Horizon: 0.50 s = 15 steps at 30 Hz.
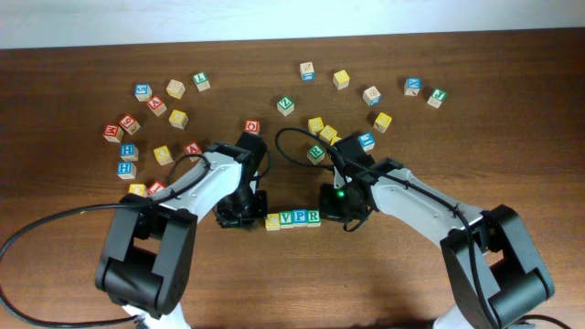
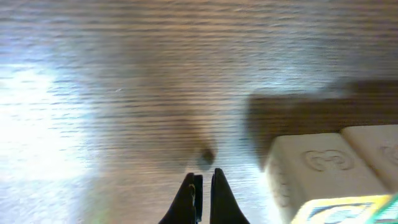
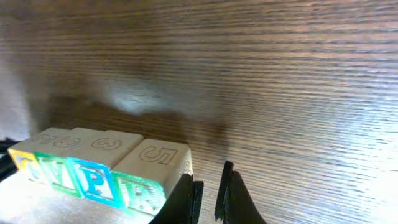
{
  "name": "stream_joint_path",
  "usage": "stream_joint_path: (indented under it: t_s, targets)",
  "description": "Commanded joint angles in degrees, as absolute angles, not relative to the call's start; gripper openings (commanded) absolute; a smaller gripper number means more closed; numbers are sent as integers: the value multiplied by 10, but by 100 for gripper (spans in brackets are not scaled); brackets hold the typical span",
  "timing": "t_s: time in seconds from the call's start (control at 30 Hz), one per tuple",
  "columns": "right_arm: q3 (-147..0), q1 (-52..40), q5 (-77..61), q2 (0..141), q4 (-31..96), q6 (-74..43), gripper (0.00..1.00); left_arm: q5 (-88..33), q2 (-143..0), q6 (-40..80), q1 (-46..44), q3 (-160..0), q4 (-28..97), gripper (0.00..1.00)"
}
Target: Spell out CVPR
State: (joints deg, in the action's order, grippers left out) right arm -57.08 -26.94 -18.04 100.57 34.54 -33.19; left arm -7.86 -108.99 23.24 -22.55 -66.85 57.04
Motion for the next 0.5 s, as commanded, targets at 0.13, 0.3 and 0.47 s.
stream_joint_path:
  t_s: [0.13, 0.3, 0.47]
  targets:
    - [-568, -272, -130, 1011, 349, -335, 9, -49, -1067, 235, -197, -684, 637, 0]
    - [-568, -252, -111, 1011, 362, -335, 9, -51, -985, 244, -218, -684, 686, 0]
    - [-568, -243, -105, 1011, 364, -335, 9, -51, -977, 331, -285, -626, 643, 0]
